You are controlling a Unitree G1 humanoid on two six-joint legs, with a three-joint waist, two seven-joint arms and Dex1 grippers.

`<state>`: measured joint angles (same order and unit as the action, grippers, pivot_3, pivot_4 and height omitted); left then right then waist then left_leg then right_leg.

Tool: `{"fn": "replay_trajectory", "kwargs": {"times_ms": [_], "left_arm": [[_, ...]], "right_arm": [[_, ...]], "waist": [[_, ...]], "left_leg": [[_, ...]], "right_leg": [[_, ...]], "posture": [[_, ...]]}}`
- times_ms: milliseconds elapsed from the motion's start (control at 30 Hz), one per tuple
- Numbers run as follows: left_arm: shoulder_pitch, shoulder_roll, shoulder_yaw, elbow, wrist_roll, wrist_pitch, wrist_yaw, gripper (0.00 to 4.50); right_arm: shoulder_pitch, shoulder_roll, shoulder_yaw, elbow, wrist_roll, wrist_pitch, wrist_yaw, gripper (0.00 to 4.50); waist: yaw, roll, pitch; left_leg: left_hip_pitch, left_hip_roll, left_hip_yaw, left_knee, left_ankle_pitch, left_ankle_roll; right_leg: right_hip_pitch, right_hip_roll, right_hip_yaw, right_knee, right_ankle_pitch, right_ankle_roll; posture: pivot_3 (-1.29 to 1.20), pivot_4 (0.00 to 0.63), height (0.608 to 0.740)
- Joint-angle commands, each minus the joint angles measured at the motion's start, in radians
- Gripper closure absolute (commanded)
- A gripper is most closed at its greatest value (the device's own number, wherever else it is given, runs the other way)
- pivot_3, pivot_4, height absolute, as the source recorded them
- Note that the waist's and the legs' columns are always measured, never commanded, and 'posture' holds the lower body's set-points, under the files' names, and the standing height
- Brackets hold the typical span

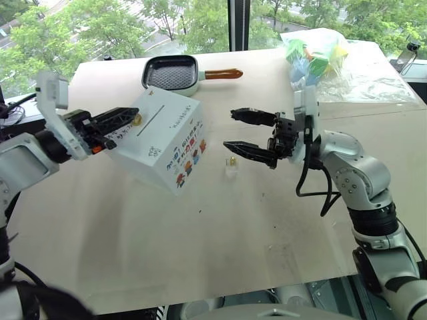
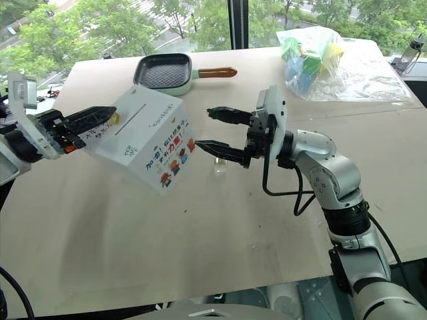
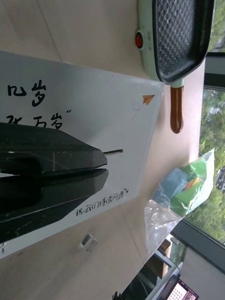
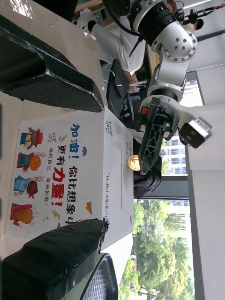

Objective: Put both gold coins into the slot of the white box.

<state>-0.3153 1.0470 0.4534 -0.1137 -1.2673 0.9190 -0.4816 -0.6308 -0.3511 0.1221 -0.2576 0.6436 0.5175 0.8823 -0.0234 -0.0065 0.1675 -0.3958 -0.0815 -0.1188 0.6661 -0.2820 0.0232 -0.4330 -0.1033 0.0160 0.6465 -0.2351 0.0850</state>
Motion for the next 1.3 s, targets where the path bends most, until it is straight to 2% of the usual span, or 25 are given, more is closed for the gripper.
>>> {"fn": "replay_trajectory", "kwargs": {"times_ms": [33, 200, 533, 767, 1133, 1233, 1300], "left_arm": [[-0.036, -0.010, -0.011, 0.021, 0.054, 0.000, -0.044, 4.50], [-0.055, -0.051, -0.047, 0.037, 0.133, 0.000, -0.067, 4.50], [-0.068, -0.094, -0.053, -0.040, 0.192, 0.037, -0.042, 4.50], [-0.094, -0.104, -0.050, -0.165, 0.203, 0.118, 0.108, 4.50], [-0.046, -0.213, 0.021, -0.234, 0.223, 0.169, 0.303, 4.50], [-0.034, -0.237, 0.037, -0.286, 0.194, 0.131, 0.260, 3.62], [-0.044, -0.251, 0.051, -0.306, 0.207, 0.096, 0.271, 2.72]], "right_arm": [[0.002, 0.009, -0.013, -0.045, 0.006, -0.012, -0.012, 0.62], [0.010, 0.016, -0.016, -0.040, 0.000, -0.018, -0.019, 0.62], [0.026, 0.017, -0.027, -0.039, -0.001, -0.025, -0.023, 0.62], [0.025, 0.019, -0.032, -0.050, 0.004, -0.018, -0.036, 0.62], [0.030, 0.026, -0.028, -0.046, 0.004, -0.020, -0.044, 0.62], [0.031, 0.026, -0.027, -0.042, 0.005, -0.020, -0.038, 0.49], [0.033, 0.022, -0.025, -0.038, 0.001, -0.020, -0.033, 0.49]], "waist": [[-0.003, 0.000, 0.000], [-0.008, 0.000, 0.000], [-0.009, 0.000, 0.000], [-0.008, -0.001, -0.001], [-0.010, -0.001, -0.002], [-0.010, -0.001, -0.002], [-0.010, -0.001, -0.002]], "left_leg": [[0.000, 0.000, 0.000, 0.000, 0.000, 0.000], [0.000, 0.000, 0.000, 0.002, 0.000, 0.000], [0.002, -0.001, -0.001, 0.004, 0.002, -0.003], [0.003, -0.001, -0.001, 0.005, 0.002, -0.004], [0.005, -0.001, 0.001, 0.005, 0.002, -0.004], [0.006, -0.001, 0.001, 0.005, 0.003, -0.005], [0.006, -0.001, 0.001, 0.005, 0.003, -0.005]], "right_leg": [[0.000, 0.000, 0.000, 0.000, 0.000, 0.000], [0.000, 0.000, 0.000, 0.002, 0.000, 0.000], [0.000, -0.001, 0.000, 0.011, 0.000, 0.000], [0.000, -0.001, 0.000, 0.013, 0.000, 0.000], [0.000, -0.001, 0.002, 0.015, 0.000, 0.000], [0.000, -0.001, 0.003, 0.016, 0.000, 0.000], [0.000, -0.001, 0.003, 0.016, 0.000, 0.000]], "posture": [[0.00, 0.150, 0.721], [0.00, 0.150, 0.721], [0.00, 0.150, 0.721], [0.00, 0.150, 0.721], [0.00, 0.150, 0.721], [0.00, 0.150, 0.721], [0.00, 0.150, 0.721]]}}
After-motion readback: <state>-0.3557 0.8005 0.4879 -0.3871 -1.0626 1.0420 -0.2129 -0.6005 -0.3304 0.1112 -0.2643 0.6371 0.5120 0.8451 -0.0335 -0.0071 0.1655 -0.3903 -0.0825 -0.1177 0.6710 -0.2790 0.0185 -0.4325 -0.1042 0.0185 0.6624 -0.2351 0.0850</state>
